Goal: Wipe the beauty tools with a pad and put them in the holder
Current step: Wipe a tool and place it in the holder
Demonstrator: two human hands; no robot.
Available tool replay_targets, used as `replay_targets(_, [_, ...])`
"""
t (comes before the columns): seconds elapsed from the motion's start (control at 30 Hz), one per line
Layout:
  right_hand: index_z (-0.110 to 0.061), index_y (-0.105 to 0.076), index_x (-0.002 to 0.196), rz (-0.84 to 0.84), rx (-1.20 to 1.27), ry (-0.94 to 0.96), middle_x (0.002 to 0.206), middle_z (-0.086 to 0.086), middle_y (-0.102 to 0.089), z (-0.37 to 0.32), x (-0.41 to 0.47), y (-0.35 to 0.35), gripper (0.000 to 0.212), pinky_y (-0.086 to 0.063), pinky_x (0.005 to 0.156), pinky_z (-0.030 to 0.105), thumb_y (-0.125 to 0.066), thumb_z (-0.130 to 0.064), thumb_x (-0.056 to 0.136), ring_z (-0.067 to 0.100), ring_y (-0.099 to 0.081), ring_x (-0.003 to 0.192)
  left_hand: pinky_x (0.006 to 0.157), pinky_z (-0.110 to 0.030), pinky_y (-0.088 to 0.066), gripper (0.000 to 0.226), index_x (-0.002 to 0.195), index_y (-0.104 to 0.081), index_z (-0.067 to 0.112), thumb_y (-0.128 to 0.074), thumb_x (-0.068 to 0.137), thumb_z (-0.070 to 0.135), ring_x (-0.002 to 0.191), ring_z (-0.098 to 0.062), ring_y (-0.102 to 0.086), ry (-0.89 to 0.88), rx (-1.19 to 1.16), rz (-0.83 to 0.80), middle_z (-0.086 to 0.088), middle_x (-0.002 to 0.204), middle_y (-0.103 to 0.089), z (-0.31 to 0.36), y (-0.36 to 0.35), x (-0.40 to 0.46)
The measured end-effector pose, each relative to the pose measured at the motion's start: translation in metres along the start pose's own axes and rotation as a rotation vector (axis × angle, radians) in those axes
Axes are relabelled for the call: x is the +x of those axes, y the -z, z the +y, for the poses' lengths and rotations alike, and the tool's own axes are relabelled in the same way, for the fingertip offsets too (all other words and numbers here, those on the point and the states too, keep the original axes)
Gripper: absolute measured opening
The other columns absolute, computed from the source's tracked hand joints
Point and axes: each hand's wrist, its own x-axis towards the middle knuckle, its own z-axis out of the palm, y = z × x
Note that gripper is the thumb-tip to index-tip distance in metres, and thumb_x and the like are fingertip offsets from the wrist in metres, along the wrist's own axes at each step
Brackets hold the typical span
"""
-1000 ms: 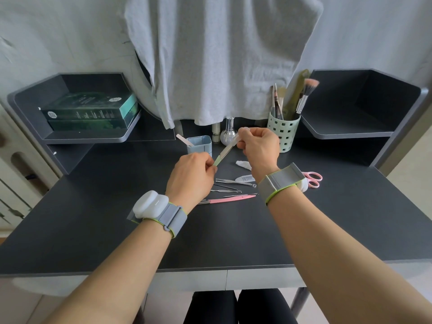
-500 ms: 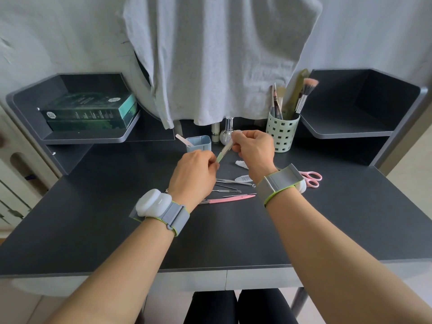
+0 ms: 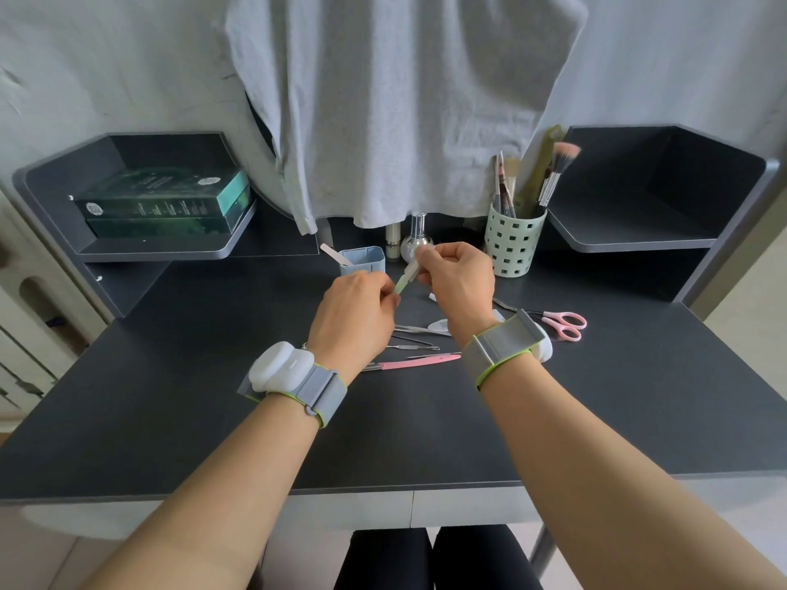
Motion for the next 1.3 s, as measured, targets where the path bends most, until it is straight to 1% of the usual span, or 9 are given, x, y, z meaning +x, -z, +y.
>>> replay_targets(0.1, [-0.020, -0.067, 0.080, 0.002, 0.001, -0.006, 0.064, -0.005, -0.073, 0.000, -0.003, -0.003, 0.014, -0.059, 0.084, 0.045, -0.073, -0.031, 0.085, 0.012, -0.073, 0.068, 0.080, -0.041, -0.056, 0.016, 0.101, -0.075, 0.015, -0.062, 0.096, 0.023, 0.094, -0.029, -0.066, 0.001, 0.004, 0.002, -0.009, 0.102, -0.074, 0.000, 0.000, 0.001])
replay_targets(0.2, [-0.022, -0.066, 0.078, 0.007, 0.000, -0.009, 0.061, -0.007, -0.072, 0.000, -0.005, -0.004, 0.014, -0.059, 0.084, 0.047, -0.073, -0.031, 0.085, 0.015, -0.074, 0.071, 0.082, -0.041, -0.058, 0.016, 0.102, -0.075, 0.015, -0.062, 0.096, 0.023, 0.095, -0.028, -0.067, 0.004, 0.006, 0.001, -0.009, 0.104, -0.074, 0.000, 0.000, 0.001])
replay_targets(0.37, [-0.019, -0.066, 0.081, 0.007, 0.002, 0.000, 0.070, -0.004, -0.074, 0.001, -0.007, -0.005, 0.012, -0.060, 0.084, 0.044, -0.073, -0.028, 0.086, 0.009, -0.072, 0.064, 0.085, -0.040, -0.057, 0.017, 0.103, -0.075, 0.013, -0.062, 0.097, 0.021, 0.100, -0.029, -0.066, 0.005, 0.009, 0.001, -0.010, 0.108, -0.073, 0.000, 0.000, 0.000])
replay_targets(0.57, [-0.019, -0.067, 0.084, 0.008, 0.018, -0.017, 0.072, -0.003, -0.074, 0.003, -0.011, -0.007, 0.012, -0.061, 0.083, 0.044, -0.073, -0.028, 0.087, 0.007, -0.071, 0.062, 0.085, -0.041, -0.056, 0.018, 0.104, -0.074, 0.012, -0.059, 0.097, 0.018, 0.104, -0.032, -0.064, -0.002, 0.036, -0.003, -0.013, 0.112, -0.071, 0.001, 0.000, 0.001])
replay_targets(0.7, [-0.018, -0.066, 0.084, 0.017, 0.028, -0.016, 0.070, -0.003, -0.074, 0.002, -0.014, -0.007, 0.011, -0.061, 0.083, 0.043, -0.073, -0.026, 0.086, 0.006, -0.070, 0.061, 0.077, -0.039, -0.050, 0.018, 0.098, -0.075, 0.010, -0.057, 0.096, 0.015, 0.098, -0.034, -0.062, 0.002, 0.049, 0.004, -0.015, 0.106, -0.070, 0.001, 0.002, 0.003])
replay_targets(0.83, [-0.016, -0.068, 0.086, 0.019, 0.039, -0.036, 0.072, -0.004, -0.074, 0.001, -0.014, -0.007, 0.011, -0.061, 0.084, 0.042, -0.073, -0.026, 0.087, 0.005, -0.069, 0.060, 0.079, -0.041, -0.054, 0.018, 0.099, -0.075, 0.012, -0.058, 0.095, 0.017, 0.097, -0.033, -0.063, -0.004, 0.046, 0.009, -0.013, 0.106, -0.071, 0.000, 0.002, 0.003])
replay_targets(1.03, [-0.016, -0.070, 0.087, 0.056, 0.110, -0.076, 0.065, -0.007, -0.072, 0.000, -0.011, -0.007, 0.012, -0.059, 0.087, 0.044, -0.073, -0.028, 0.087, 0.004, -0.069, 0.062, 0.083, -0.039, -0.057, 0.021, 0.110, -0.072, 0.013, -0.064, 0.095, 0.025, 0.096, -0.027, -0.066, 0.001, 0.044, 0.012, -0.008, 0.111, -0.070, -0.004, 0.003, 0.004])
replay_targets(1.17, [-0.013, -0.073, 0.089, 0.095, 0.176, -0.097, 0.057, -0.007, -0.069, -0.002, -0.006, -0.003, 0.017, -0.058, 0.087, 0.043, -0.071, -0.030, 0.086, 0.003, -0.063, 0.056, 0.075, -0.032, -0.052, 0.023, 0.108, -0.072, 0.013, -0.066, 0.094, 0.030, 0.091, -0.023, -0.065, 0.019, 0.029, 0.051, -0.005, 0.107, -0.070, -0.010, 0.004, 0.004])
replay_targets(1.3, [-0.009, -0.074, 0.092, 0.136, 0.244, -0.131, 0.054, -0.007, -0.066, -0.005, -0.001, 0.002, 0.025, -0.054, 0.076, 0.038, -0.068, -0.032, 0.086, 0.007, -0.056, 0.055, 0.073, -0.036, -0.052, 0.021, 0.102, -0.071, 0.015, -0.067, 0.092, 0.033, 0.088, -0.023, -0.062, 0.040, 0.009, 0.069, -0.003, 0.101, -0.067, -0.015, 0.005, 0.002])
